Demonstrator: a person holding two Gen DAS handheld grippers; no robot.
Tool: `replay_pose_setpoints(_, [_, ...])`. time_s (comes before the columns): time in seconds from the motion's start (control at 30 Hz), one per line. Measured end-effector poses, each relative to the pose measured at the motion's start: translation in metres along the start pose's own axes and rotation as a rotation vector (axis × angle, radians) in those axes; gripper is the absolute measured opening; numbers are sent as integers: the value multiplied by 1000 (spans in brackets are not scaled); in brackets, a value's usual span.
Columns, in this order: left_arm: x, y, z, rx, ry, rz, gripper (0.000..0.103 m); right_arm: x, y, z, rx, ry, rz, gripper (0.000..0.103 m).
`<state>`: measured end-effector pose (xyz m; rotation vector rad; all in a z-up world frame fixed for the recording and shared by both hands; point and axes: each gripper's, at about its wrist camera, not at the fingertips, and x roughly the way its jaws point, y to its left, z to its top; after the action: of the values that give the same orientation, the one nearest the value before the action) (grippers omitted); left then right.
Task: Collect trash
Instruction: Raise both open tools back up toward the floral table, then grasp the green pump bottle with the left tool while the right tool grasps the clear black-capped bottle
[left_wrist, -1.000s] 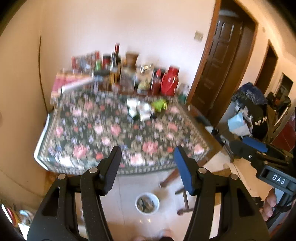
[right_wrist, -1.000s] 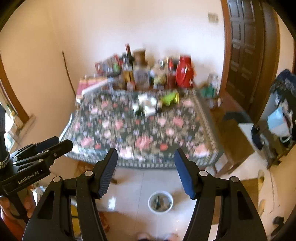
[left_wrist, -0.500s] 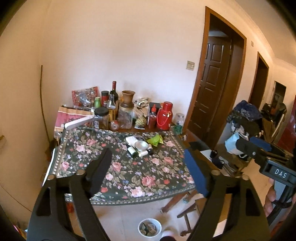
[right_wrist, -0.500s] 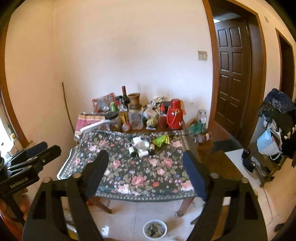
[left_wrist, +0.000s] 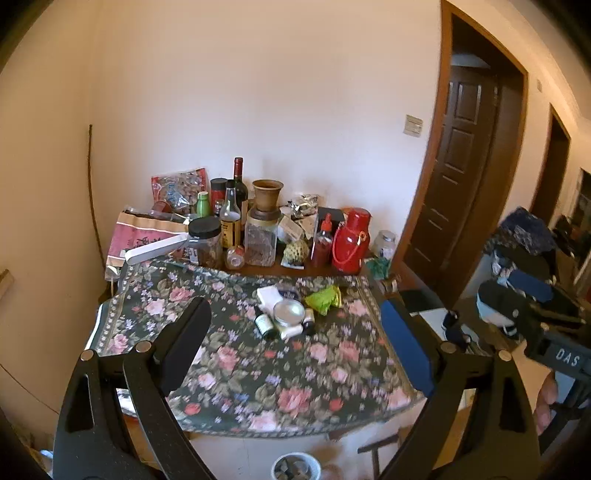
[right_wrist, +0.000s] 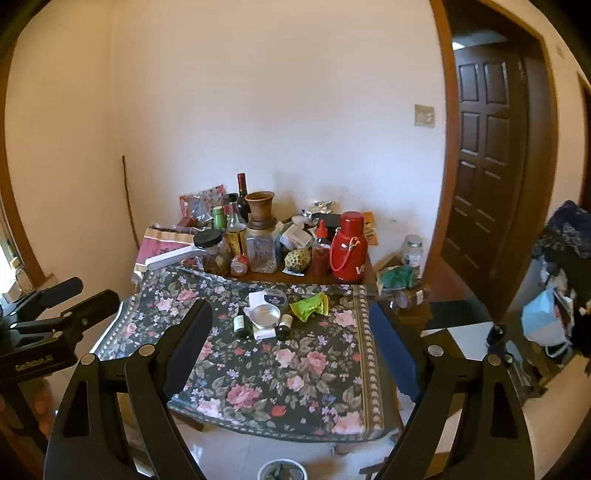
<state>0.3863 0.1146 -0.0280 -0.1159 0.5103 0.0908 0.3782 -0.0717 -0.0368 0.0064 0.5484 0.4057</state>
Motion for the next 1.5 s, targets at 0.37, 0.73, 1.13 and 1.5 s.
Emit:
replay_pose_setpoints(0.37, [82, -21, 25, -82, 49, 105, 93, 70, -44, 27, -82, 64, 84, 85])
replay_pose_setpoints(0.73, [169, 24, 25, -60, 204, 123, 93, 178, -40, 14, -42, 285, 53, 85])
replay_pose_setpoints(1.13, [290, 98, -7, -84, 464, 70, 93, 333, -33, -53, 224, 637, 19, 84])
replay_pose_setpoints(1.5, [359, 120, -66, -189, 672, -30, 73, 381, -23, -78, 233, 722, 8, 63])
